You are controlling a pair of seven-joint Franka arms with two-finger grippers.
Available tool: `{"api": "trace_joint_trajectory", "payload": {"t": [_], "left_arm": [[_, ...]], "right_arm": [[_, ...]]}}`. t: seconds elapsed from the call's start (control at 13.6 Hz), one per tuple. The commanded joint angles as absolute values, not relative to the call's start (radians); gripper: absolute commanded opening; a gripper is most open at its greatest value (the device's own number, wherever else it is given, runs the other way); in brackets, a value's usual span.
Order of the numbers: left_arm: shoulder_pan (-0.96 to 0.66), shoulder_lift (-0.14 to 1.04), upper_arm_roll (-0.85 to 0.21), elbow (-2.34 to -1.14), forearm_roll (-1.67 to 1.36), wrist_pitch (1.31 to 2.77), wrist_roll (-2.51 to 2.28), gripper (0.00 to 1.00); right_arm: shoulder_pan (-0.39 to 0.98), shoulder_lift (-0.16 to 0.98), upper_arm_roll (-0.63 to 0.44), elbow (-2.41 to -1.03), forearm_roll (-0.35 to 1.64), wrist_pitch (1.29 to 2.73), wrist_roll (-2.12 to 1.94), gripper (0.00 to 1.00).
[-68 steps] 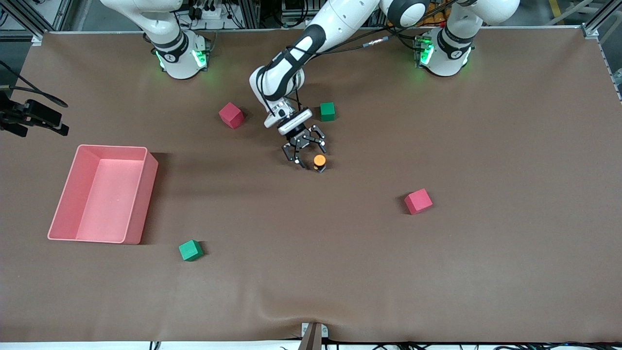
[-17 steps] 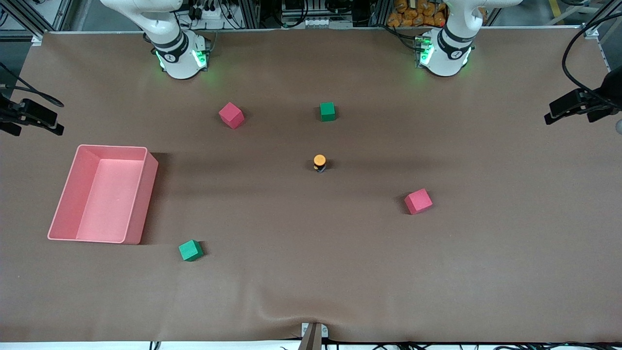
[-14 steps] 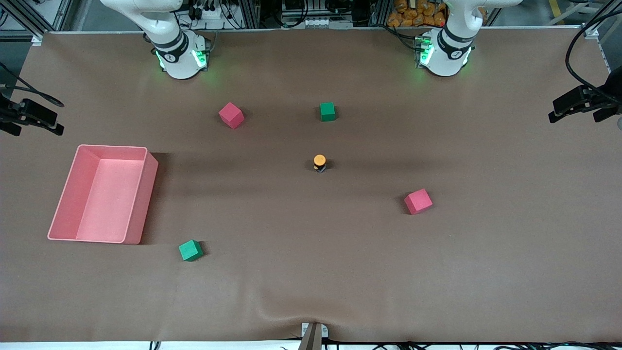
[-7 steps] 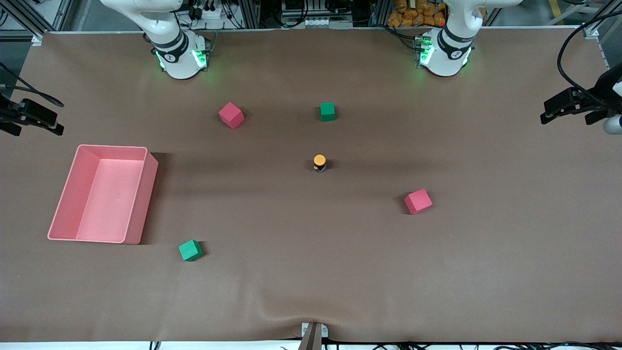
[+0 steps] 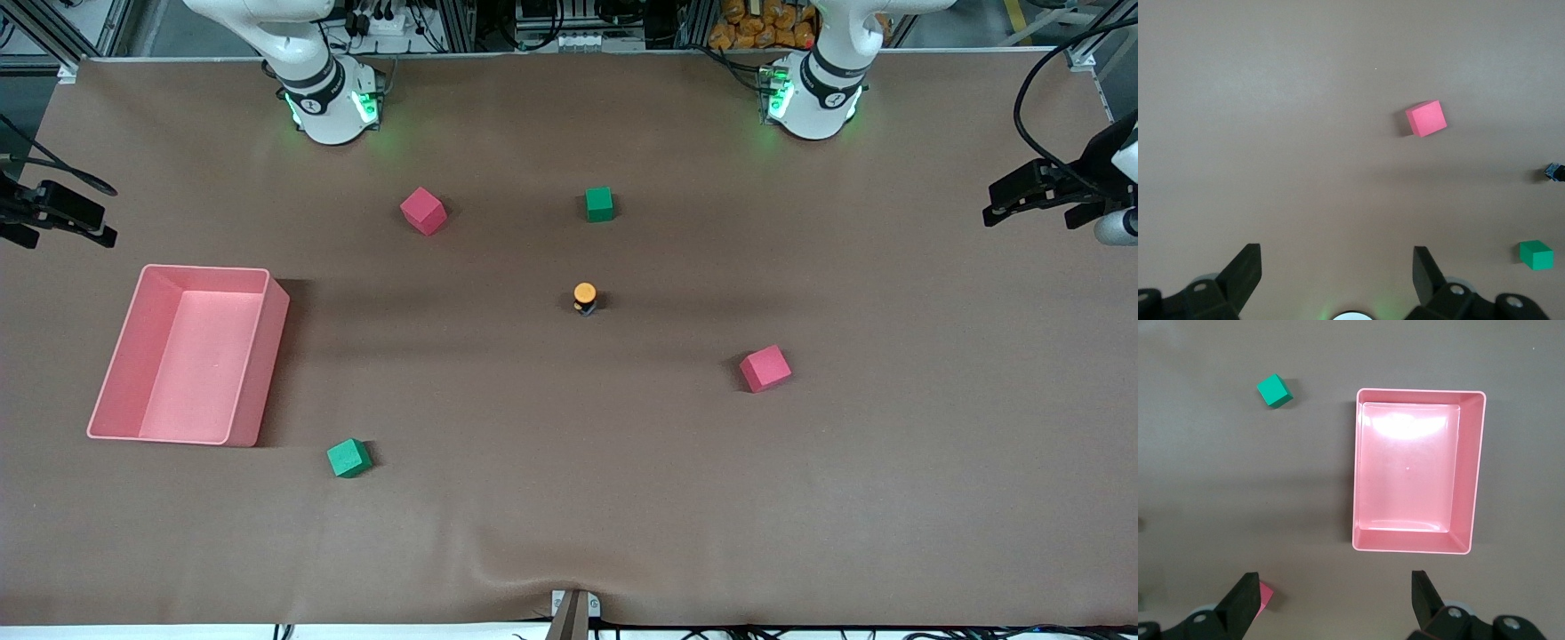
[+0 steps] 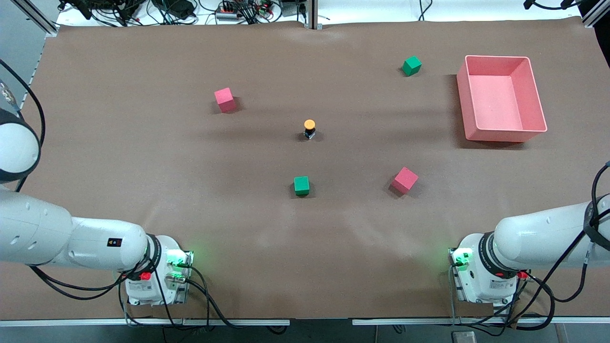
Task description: Place and upright button with both arms
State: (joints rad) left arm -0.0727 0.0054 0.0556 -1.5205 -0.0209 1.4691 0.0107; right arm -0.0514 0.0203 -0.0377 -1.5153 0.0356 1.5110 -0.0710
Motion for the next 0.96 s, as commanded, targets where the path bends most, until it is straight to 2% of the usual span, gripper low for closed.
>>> {"api": "trace_joint_trajectory", "payload": {"t": [0.0, 0.89], "left_arm": [[-0.066, 0.014, 0.045, -1.502, -0.014, 1.456, 0.0, 1.0], [-0.066, 0.021, 0.025, -1.502, 0.048, 1.483, -0.005, 1.0]], "right_arm": [[-0.064, 0.015, -0.028, -1.511, 0.028, 1.502, -0.069, 1.0], [-0.064, 0.015, -0.028, -1.511, 0.028, 1.503, -0.069, 1.0]]}}
